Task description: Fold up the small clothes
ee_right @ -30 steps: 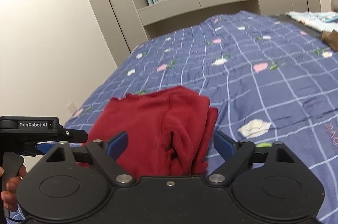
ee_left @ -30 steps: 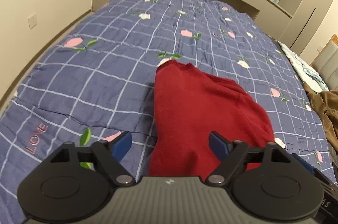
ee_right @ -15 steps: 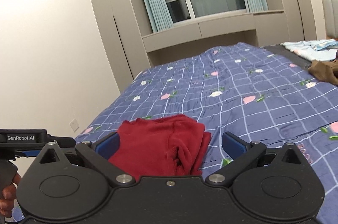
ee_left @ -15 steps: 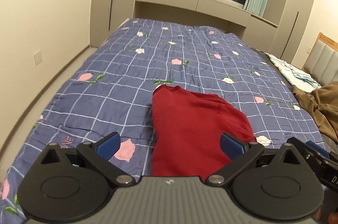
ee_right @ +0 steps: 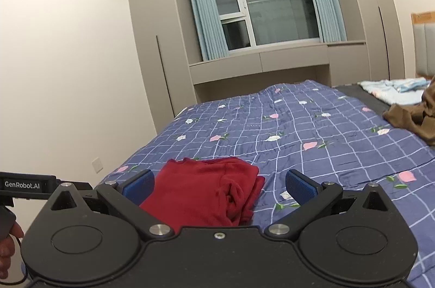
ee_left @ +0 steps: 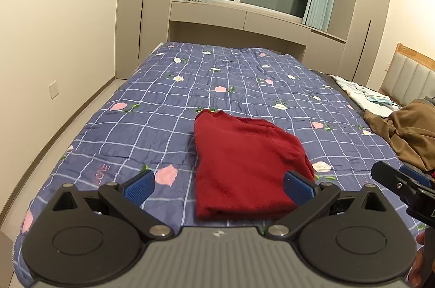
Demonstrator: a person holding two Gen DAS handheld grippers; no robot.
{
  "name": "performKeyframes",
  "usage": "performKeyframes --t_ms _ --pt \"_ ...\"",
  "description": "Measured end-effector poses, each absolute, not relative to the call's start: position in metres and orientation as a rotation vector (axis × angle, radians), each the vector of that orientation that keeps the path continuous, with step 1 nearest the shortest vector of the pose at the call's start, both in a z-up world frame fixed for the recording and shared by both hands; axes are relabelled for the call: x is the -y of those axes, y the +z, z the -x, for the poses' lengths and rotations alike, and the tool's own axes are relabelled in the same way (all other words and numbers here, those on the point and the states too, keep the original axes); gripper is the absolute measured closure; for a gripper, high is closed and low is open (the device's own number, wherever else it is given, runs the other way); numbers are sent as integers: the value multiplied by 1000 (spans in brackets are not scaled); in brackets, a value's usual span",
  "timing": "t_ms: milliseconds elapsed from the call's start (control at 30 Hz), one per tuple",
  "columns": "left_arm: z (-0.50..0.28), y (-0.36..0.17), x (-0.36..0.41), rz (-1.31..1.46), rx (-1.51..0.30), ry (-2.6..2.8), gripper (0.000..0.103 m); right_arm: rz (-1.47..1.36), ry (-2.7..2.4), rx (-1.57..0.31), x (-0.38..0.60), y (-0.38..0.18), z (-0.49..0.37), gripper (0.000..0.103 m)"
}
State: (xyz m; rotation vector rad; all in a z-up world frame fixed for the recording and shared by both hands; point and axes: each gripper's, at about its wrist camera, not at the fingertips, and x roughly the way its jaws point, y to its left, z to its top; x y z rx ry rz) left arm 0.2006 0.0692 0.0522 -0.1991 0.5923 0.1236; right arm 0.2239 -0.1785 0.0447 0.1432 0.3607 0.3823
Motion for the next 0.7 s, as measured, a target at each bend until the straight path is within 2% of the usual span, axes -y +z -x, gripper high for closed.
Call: performKeyframes --t_ms 700 --pt "-104 15 -48 147 -526 164 1 -14 387 -337 182 3 -125 1"
